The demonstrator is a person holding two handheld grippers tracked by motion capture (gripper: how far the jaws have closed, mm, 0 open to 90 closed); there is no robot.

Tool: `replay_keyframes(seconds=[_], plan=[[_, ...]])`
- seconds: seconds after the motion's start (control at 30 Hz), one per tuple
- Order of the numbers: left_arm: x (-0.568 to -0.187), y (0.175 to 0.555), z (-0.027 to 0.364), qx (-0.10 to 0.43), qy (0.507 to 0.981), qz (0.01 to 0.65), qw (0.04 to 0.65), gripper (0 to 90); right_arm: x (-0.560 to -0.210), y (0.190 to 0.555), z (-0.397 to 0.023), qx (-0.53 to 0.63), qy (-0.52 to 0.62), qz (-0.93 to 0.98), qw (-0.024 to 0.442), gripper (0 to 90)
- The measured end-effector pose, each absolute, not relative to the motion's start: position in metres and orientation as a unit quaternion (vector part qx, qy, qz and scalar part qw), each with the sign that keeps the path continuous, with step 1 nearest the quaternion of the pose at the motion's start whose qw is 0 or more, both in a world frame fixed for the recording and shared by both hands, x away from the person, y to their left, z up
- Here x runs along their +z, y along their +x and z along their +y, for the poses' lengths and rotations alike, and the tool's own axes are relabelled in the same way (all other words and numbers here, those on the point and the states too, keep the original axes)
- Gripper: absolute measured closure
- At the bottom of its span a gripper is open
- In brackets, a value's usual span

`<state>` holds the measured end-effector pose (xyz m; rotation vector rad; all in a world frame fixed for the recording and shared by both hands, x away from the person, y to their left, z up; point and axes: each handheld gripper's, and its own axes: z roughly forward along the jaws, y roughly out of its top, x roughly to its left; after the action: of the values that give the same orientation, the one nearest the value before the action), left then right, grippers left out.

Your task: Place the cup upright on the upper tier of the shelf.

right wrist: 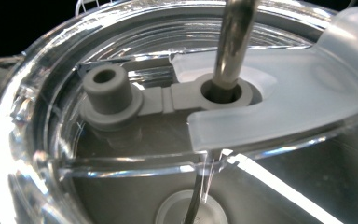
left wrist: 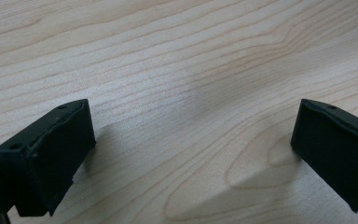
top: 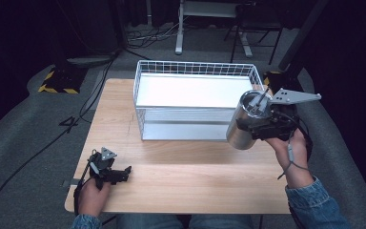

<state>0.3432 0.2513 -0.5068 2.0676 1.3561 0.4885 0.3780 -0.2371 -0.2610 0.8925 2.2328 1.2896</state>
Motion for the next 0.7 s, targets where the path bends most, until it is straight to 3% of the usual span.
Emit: replay_keyframes(seconds=[0.7], plan=[[-0.507, 0.343, 0.251, 0.185, 0.78, 0.514, 0.306, 0.0, -0.213, 0.419, -0.208, 0.473, 0.328, 0.79, 0.21, 3.7]])
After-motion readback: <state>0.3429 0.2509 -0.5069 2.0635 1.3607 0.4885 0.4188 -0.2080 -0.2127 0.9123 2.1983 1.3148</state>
